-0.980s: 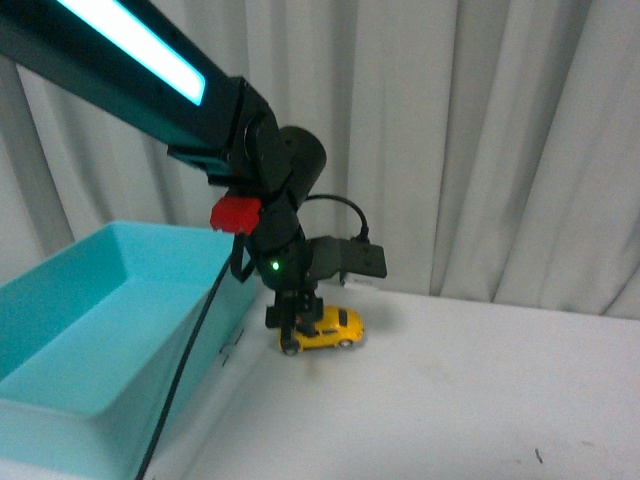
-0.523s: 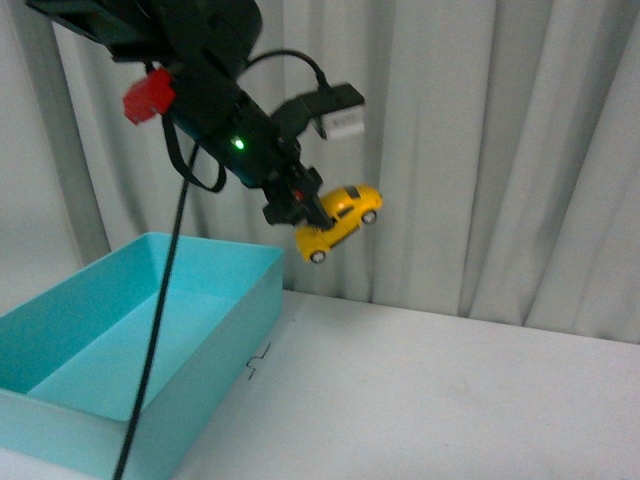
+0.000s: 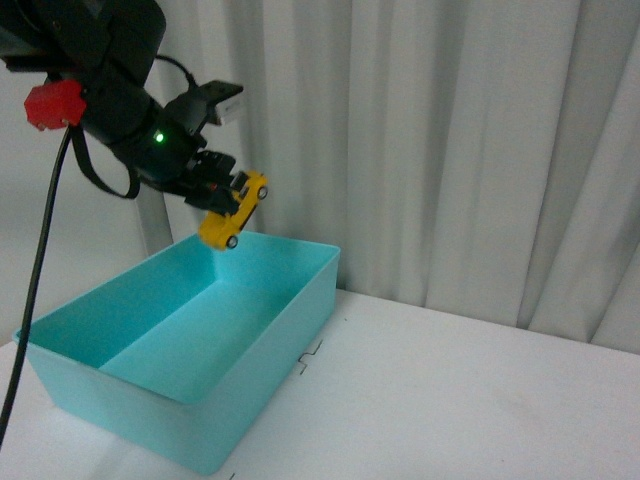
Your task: Wind up and store yellow beetle toy
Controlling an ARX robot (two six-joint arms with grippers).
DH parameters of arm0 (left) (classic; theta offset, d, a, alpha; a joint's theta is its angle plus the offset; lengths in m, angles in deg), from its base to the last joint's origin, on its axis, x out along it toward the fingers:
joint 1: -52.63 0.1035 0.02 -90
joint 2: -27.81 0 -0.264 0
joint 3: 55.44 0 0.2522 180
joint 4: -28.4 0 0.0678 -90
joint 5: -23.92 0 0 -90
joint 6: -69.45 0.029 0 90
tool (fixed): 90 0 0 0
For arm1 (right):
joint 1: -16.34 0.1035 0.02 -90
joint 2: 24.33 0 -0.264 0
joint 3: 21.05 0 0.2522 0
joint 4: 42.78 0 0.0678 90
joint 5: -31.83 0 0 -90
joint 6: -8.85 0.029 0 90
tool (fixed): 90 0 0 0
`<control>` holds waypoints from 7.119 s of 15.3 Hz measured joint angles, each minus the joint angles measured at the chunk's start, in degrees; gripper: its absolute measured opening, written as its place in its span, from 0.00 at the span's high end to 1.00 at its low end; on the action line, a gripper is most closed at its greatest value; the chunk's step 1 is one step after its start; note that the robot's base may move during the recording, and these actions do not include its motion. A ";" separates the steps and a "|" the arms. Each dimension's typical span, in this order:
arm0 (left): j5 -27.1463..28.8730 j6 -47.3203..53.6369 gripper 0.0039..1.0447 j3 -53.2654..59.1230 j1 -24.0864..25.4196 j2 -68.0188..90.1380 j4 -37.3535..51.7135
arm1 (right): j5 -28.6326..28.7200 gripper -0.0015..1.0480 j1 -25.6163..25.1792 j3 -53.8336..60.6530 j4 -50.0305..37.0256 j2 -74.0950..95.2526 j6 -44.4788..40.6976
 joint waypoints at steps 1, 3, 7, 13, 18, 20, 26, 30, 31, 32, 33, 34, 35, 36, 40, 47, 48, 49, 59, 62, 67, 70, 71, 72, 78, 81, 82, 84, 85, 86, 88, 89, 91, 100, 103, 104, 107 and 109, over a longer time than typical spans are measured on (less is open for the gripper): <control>1.49 -2.01 0.69 1.57 0.57 0.68 0.04 | 0.00 0.06 0.00 0.00 0.00 0.00 0.00; 6.43 -5.03 0.69 3.10 0.55 4.09 1.22 | 0.00 0.06 0.00 0.00 0.00 0.00 0.00; 8.96 -6.03 0.69 4.44 0.28 6.97 2.12 | 0.00 0.06 0.00 0.00 -0.02 -0.02 0.00; 10.75 -6.80 0.69 4.57 0.31 9.64 3.63 | 0.00 0.06 0.00 0.00 -0.02 0.00 0.00; 12.70 -10.67 0.46 4.48 0.11 15.52 4.96 | 0.00 0.06 0.00 0.00 0.00 0.00 0.00; 7.72 -11.04 0.07 7.30 0.28 10.67 11.10 | 0.00 0.06 0.00 0.00 0.00 0.00 0.00; 1.90 -11.63 0.06 17.79 -0.17 -8.98 17.94 | 0.00 0.06 0.00 0.00 -0.02 0.00 0.00; 1.73 -18.80 0.35 40.17 -5.38 -28.20 51.12 | 0.00 0.06 0.00 0.00 -0.04 0.00 0.00; 2.27 -19.74 0.45 45.35 -6.93 -34.40 54.05 | 0.00 0.06 0.00 0.00 -0.02 0.00 0.00; 3.23 -20.17 0.61 50.42 -7.37 -40.41 56.52 | -0.02 0.06 0.00 0.00 -0.02 -0.02 0.00; 4.42 -20.87 0.78 55.91 -7.61 -42.91 57.24 | 0.00 0.06 0.00 0.00 -0.02 -0.02 0.00; 4.92 -21.00 0.94 60.30 -8.37 -44.54 57.29 | 0.00 0.06 0.00 0.00 -0.02 0.00 0.00; 8.04 -21.24 0.99 63.04 -11.56 -47.95 57.86 | 0.00 0.06 0.00 0.00 0.00 -0.02 0.00; 7.82 -21.20 0.99 64.67 -12.39 -50.66 58.07 | 0.04 0.06 0.00 0.00 -0.02 0.00 0.00; 8.48 -21.22 0.99 71.54 -11.82 -60.17 54.62 | -0.02 0.06 0.00 0.00 0.00 -0.02 0.00; 8.48 -21.22 0.99 75.60 -11.85 -71.63 47.12 | -0.02 0.06 0.00 0.00 0.00 -0.02 -0.02; 8.48 -21.22 0.99 77.05 -11.85 -72.65 49.35 | -0.02 0.06 0.00 0.00 -0.02 0.00 -0.02; 8.48 -21.22 0.99 77.99 -11.85 -73.88 47.19 | 0.00 0.06 0.00 0.00 0.00 0.00 0.00; 8.48 -21.22 0.99 77.99 -11.85 -91.19 30.88 | 0.00 0.06 0.00 0.00 -0.02 -0.02 0.00; 8.48 -21.22 0.99 78.01 -11.85 -94.25 27.80 | -0.02 0.06 0.00 0.00 -0.02 -0.02 0.00; 8.44 -21.22 0.99 77.96 -11.89 -105.13 16.17 | -0.02 0.06 0.00 0.00 -0.02 0.00 0.00; 8.46 -21.22 0.99 77.96 -11.93 -105.18 16.46 | 0.00 0.06 0.00 0.00 -0.04 0.00 0.00; 8.48 -21.33 0.92 77.96 -11.93 -105.18 16.44 | -0.02 0.06 0.00 0.00 -0.02 0.00 0.00; 8.48 -21.33 0.80 77.96 -11.93 -105.18 16.44 | 0.00 0.06 0.00 0.00 -0.04 0.00 0.00; 8.46 -21.33 0.11 77.96 -11.93 -105.18 16.41 | -0.02 0.06 0.00 0.00 -0.02 0.00 0.00; 8.48 -21.33 0.06 77.96 -11.93 -105.18 16.44 | -0.02 0.06 0.00 0.00 -0.02 -0.02 0.00; 8.46 -21.33 0.06 77.96 -11.93 -105.18 16.44 | -0.02 0.06 0.00 0.00 0.00 -0.02 0.00; 8.46 -21.33 0.06 77.96 -11.93 -105.18 16.41 | 0.00 0.06 0.00 0.00 0.00 0.02 0.00; 8.48 -21.33 0.06 77.96 -11.93 -105.18 16.39 | 0.00 0.06 0.00 0.00 -0.02 0.02 0.00; 8.50 -21.33 0.06 77.96 -11.93 -105.18 16.41 | 0.00 0.06 0.00 0.00 0.00 0.02 0.00; 8.48 -21.33 0.06 77.96 -11.93 -105.18 16.41 | 0.00 0.06 0.00 0.00 0.11 0.00 0.00; 8.48 -21.33 0.06 77.96 -11.93 -105.18 16.46 | 0.00 0.06 0.00 0.00 -0.11 0.00 0.00; 8.48 -21.33 0.06 77.96 -11.93 -105.18 16.44 | 0.00 0.06 0.00 0.00 -0.02 0.00 -0.02; 8.48 -21.33 0.06 77.96 -11.93 -105.18 16.44 | -0.02 0.06 0.00 0.00 -0.04 -0.02 0.00; 8.48 -21.33 0.06 77.96 -11.93 -105.18 16.63 | 0.00 0.06 0.00 0.00 -0.17 0.00 0.00; 8.48 -21.33 0.06 77.96 -11.93 -105.18 16.57 | -0.04 0.06 0.00 0.00 -0.15 0.00 -0.02; 8.48 -21.40 0.06 77.96 -11.93 -105.18 16.44 | 0.00 0.06 0.00 0.00 -0.07 0.00 0.00; 8.44 -21.35 0.06 77.96 -11.93 -105.18 16.41 | 0.00 0.06 0.00 0.00 0.00 0.00 -0.02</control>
